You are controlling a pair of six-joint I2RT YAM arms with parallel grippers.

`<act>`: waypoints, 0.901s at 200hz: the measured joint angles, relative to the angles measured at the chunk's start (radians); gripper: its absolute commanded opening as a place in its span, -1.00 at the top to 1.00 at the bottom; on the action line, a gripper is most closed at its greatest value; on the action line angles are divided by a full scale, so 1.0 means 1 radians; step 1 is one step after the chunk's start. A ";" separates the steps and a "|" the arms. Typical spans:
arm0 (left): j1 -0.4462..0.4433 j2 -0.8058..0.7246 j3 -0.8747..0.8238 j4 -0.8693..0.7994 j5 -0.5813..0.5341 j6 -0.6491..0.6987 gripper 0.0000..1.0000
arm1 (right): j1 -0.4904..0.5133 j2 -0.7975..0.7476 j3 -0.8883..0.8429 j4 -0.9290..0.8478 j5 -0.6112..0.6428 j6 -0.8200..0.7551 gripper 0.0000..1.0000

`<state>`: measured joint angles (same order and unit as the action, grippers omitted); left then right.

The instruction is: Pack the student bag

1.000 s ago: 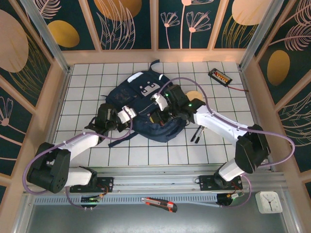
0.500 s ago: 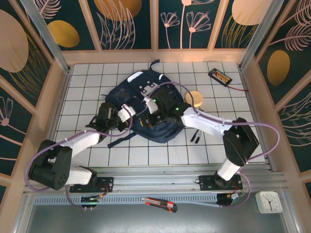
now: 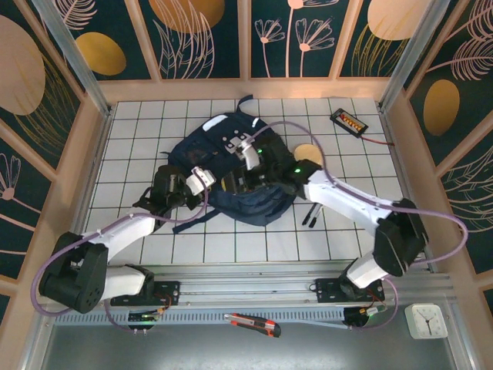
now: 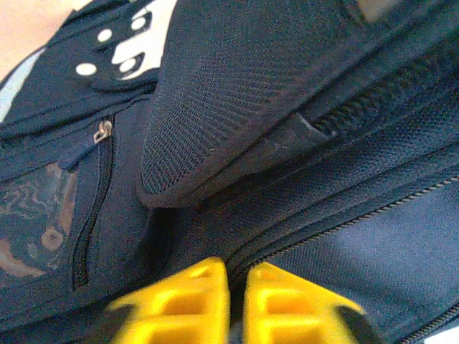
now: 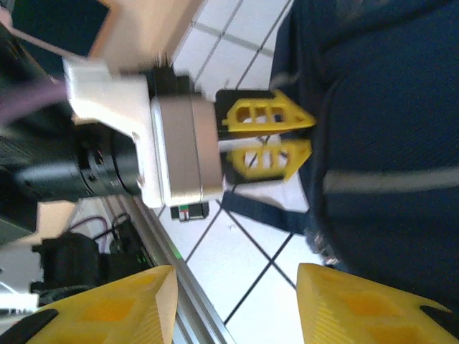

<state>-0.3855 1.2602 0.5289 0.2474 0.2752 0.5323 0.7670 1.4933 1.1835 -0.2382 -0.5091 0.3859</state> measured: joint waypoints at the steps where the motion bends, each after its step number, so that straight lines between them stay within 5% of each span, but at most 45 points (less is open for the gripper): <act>1: 0.000 -0.002 -0.001 0.000 0.000 0.000 -0.49 | -0.002 -0.004 0.000 -0.001 0.000 0.000 0.00; 22: 0.000 -0.098 -0.035 -0.010 -0.011 -0.011 -0.97 | -0.086 -0.096 0.000 -0.021 0.013 0.039 -0.15; 75: 0.000 -0.391 0.014 -0.100 -0.104 -0.261 -0.98 | -0.318 -0.063 0.099 -0.174 0.057 0.143 -0.15; 126: -0.008 -0.121 0.384 -0.260 -0.130 -0.644 -0.98 | -0.424 0.107 0.132 -0.314 0.033 0.182 -0.14; 180: -0.053 -0.030 0.449 -0.357 -0.143 -0.748 -0.97 | -0.435 0.216 0.176 -0.343 0.006 0.200 -0.14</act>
<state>-0.4381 1.2301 0.9779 -0.1093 0.1326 -0.2157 0.3325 1.7096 1.3598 -0.5816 -0.5026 0.5861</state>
